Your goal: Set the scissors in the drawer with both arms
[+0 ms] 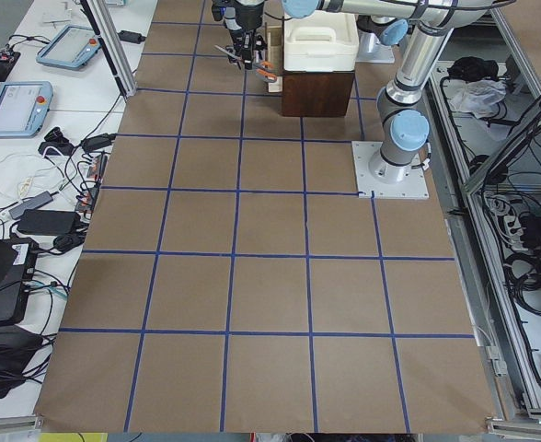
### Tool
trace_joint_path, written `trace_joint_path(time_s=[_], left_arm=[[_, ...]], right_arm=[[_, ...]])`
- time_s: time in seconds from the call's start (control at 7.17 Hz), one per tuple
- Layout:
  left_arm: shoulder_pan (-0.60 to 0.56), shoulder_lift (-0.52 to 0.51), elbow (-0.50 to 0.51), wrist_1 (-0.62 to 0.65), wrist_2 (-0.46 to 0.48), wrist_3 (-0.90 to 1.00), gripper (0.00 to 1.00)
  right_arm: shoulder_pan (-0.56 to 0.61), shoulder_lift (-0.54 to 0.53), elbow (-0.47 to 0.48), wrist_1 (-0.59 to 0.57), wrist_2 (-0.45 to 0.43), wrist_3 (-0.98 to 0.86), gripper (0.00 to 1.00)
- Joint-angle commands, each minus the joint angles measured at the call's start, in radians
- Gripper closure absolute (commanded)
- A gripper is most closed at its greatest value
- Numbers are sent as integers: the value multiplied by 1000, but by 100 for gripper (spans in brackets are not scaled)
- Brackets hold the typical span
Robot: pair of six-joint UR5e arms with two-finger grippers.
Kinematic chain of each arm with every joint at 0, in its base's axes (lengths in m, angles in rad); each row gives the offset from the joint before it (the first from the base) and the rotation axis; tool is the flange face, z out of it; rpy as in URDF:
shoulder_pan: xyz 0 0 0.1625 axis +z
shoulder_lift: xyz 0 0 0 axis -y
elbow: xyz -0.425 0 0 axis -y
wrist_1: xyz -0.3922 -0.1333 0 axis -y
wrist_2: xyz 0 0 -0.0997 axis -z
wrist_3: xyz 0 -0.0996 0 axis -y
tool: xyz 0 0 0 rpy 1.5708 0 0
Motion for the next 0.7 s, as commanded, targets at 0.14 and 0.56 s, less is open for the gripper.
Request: trace_joint_path(time_s=[0.14,0.56], left_arm=[[1,3,-3,3,-22,7,86],[1,0,-3,9,-25,0,86]], right_arm=[[-5,18,-40,0,-2,-4,0],[-8,27,-46,-40,-14,-11,0]])
